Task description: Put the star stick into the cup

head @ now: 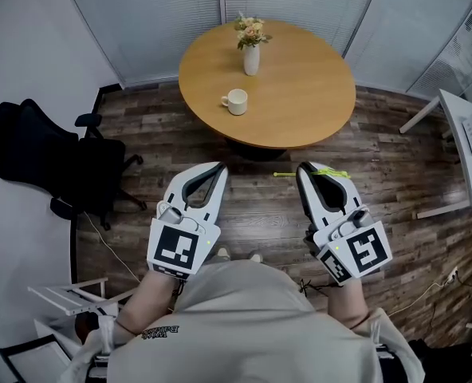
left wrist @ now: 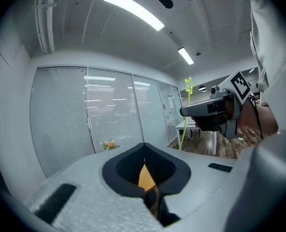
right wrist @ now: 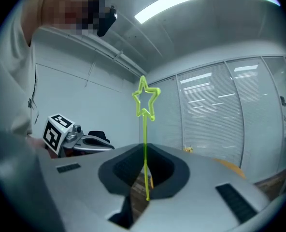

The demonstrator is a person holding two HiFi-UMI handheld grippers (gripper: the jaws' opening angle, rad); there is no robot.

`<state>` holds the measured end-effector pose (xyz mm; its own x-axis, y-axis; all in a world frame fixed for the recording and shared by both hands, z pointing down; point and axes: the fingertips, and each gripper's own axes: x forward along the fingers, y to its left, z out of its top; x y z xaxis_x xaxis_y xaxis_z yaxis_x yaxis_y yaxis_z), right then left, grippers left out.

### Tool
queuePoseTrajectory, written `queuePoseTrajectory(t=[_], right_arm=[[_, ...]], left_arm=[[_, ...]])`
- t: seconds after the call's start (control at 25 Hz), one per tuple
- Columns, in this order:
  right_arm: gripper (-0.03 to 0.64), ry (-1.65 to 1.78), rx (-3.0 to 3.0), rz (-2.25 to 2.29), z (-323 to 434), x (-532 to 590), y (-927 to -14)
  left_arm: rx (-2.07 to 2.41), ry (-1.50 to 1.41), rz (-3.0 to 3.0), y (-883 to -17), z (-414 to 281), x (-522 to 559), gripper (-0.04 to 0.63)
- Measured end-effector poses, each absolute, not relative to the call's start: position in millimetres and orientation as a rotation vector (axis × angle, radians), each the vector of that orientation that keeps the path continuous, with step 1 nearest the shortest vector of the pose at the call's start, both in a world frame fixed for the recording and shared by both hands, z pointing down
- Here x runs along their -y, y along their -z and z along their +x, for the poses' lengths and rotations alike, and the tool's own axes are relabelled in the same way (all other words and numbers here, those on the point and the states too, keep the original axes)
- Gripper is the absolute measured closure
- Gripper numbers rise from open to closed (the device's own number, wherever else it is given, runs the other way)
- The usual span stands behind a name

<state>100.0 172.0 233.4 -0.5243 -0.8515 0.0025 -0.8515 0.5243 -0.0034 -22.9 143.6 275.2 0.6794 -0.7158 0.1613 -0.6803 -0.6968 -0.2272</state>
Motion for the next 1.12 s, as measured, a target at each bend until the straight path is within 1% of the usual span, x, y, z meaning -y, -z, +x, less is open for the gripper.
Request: queuePoseTrajectory(t=[1.12], right_arm=[[0.58,-0.025,2.821,1.44,152,-194,-251]], left_arm=[[-1.257,0.419,-2.687,-293,23,-176,0.572]])
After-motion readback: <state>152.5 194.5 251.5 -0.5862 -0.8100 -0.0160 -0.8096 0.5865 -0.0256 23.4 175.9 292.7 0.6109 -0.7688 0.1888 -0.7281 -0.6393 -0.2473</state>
